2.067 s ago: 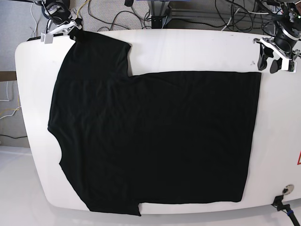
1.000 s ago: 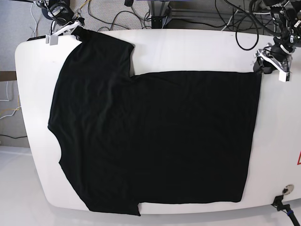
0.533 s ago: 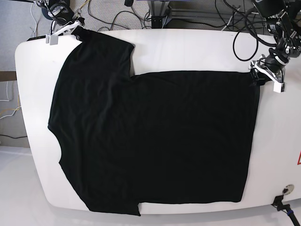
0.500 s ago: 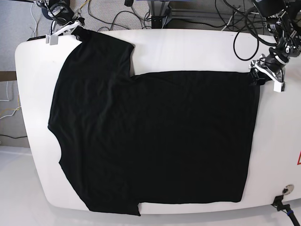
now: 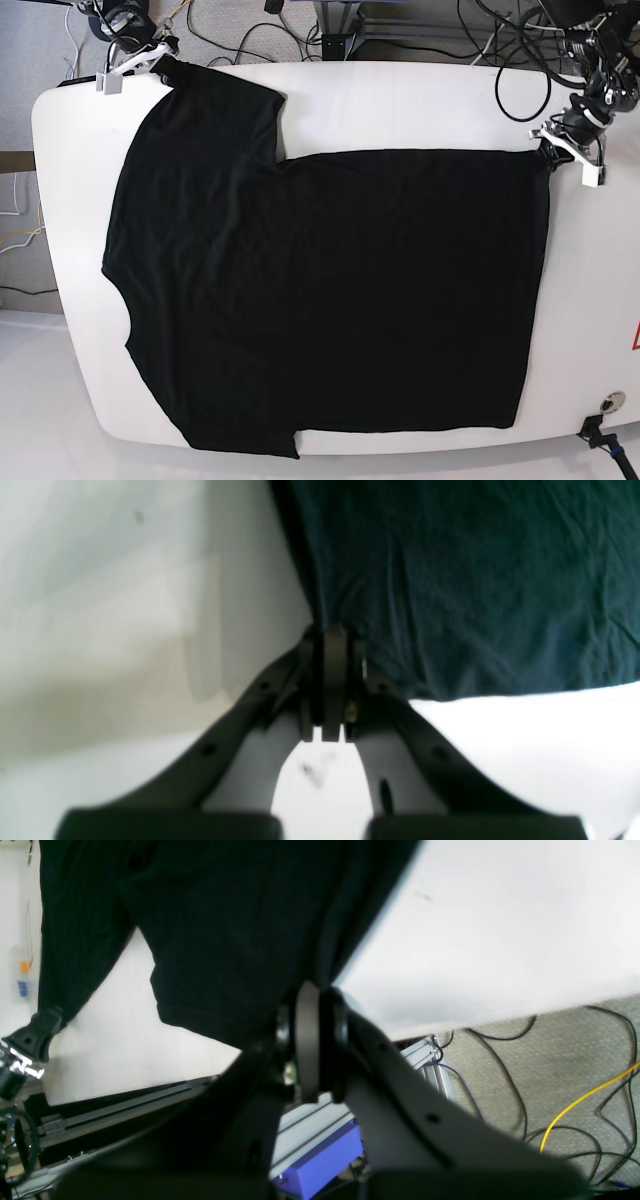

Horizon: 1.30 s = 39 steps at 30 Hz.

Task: Fold the T-shirt properly
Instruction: 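Lift the shoulder edge with both grippers and pull it toward the arms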

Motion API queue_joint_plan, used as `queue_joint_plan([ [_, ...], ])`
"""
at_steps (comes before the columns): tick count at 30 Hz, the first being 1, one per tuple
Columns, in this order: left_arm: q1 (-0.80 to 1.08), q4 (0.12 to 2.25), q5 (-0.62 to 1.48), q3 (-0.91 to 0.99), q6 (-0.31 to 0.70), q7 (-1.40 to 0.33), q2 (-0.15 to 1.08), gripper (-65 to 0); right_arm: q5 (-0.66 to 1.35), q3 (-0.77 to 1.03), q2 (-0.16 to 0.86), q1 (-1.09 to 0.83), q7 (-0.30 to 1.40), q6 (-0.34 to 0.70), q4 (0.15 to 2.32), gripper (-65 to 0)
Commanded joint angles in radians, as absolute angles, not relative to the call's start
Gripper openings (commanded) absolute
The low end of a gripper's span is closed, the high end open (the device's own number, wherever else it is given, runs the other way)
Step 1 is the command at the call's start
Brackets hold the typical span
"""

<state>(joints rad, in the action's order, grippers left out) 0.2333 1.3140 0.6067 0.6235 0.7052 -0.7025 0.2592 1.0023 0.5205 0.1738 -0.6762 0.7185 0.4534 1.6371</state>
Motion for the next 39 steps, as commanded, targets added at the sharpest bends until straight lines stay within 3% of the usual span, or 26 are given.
queue_joint_plan([
  [1,0.252,1.32,0.576,0.627,0.698,-0.734,0.275,-65.0,0.997,0.556,0.176,-0.711,0.723,0.481,1.649,-65.0],
  [6,0.344,1.336,0.579,0.63,0.698,-0.734,0.277,-65.0,0.992,0.611,0.14,-0.769,0.723,0.521,1.695,-65.0],
  [18,0.688,1.662,0.582,0.677,0.698,-0.733,0.251,-65.0,0.998,0.619,0.065,-1.015,0.728,0.539,1.975,-65.0],
  [24,0.598,1.77,0.581,0.714,0.698,-0.734,0.242,-65.0,1.0,0.644,0.074,-0.954,0.727,0.545,1.997,-65.0],
  [32,0.387,1.774,0.576,0.654,0.698,-0.817,0.242,-65.0,1.104,0.654,0.196,-0.779,0.736,0.573,1.992,-65.0],
  [39,0.265,1.679,0.575,0.654,0.698,-0.831,0.223,-65.0,1.116,0.664,0.216,-0.504,0.903,0.57,1.968,-65.0],
])
